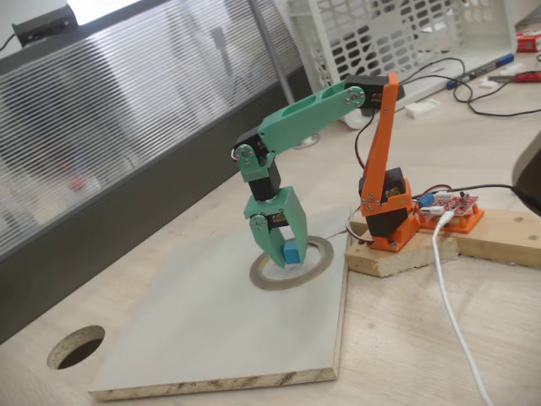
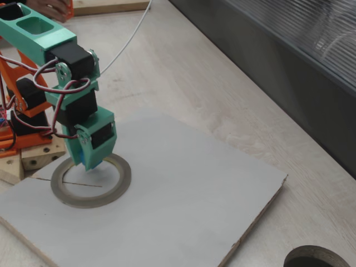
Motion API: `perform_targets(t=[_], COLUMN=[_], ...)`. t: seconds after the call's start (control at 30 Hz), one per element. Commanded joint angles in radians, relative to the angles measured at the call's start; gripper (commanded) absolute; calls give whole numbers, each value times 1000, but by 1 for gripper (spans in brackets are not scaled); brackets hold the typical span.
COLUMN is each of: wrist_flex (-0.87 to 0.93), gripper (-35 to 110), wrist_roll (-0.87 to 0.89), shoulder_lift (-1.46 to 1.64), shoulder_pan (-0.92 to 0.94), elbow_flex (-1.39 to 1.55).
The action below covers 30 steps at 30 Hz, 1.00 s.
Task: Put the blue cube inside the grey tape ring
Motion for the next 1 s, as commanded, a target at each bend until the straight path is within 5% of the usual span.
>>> perform_targets(t=[0.0, 0.97], wrist_flex=[3, 0], gripper=[6, 6], wrist_roll=[12, 18], shoulder_lift=[35, 43], shoulder_pan=[21, 25], elbow_flex=[9, -20])
